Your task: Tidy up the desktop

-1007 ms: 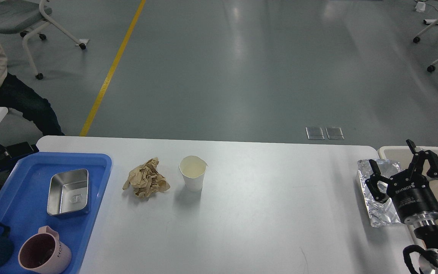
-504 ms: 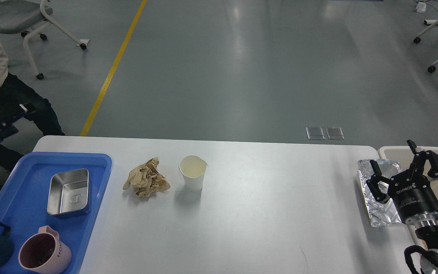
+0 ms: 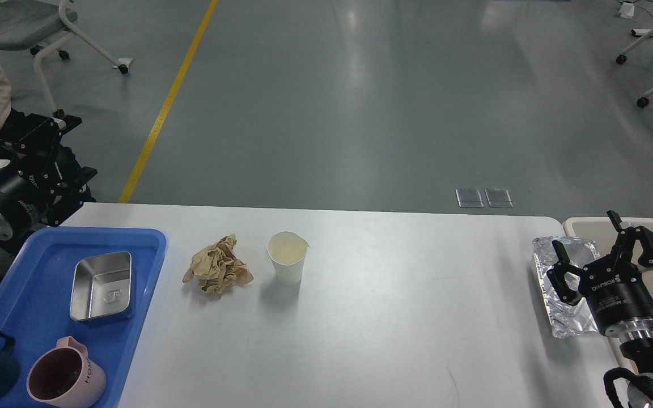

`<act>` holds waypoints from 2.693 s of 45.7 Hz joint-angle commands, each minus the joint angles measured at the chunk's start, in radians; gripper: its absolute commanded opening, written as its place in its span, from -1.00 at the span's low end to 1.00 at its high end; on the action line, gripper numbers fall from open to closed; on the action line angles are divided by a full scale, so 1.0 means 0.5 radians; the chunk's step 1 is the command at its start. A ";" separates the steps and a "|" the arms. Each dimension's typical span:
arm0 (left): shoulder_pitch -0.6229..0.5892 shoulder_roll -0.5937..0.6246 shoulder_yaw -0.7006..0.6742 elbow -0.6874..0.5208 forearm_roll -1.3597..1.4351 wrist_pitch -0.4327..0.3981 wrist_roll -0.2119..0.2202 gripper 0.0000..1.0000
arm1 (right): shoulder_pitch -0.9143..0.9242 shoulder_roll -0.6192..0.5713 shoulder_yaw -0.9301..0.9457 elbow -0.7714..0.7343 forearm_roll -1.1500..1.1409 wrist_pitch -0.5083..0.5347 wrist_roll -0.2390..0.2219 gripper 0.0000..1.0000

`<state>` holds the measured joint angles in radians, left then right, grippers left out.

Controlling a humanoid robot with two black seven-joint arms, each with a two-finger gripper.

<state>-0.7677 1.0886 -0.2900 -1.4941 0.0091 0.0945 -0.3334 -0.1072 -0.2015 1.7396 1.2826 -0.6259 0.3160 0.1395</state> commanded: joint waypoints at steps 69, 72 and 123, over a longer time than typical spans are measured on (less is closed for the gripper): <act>1.210 -1.425 -1.727 0.813 -0.098 -0.674 0.023 0.93 | -0.233 -1.618 -0.479 0.064 -0.727 0.006 0.000 1.00; 1.225 -1.425 -1.727 0.813 -0.098 -0.671 0.026 0.93 | -0.234 -1.772 -0.515 0.067 -0.761 0.006 0.000 1.00; 1.238 -1.425 -1.721 0.825 -0.092 -0.640 0.032 0.93 | -0.580 -2.373 -0.552 0.555 -2.856 -0.169 0.016 1.00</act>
<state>-0.1482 0.3743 -1.1495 -1.0844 -0.0368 -0.2270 -0.3191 -0.3763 -1.3256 1.4673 1.5627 -2.0529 0.2386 0.1476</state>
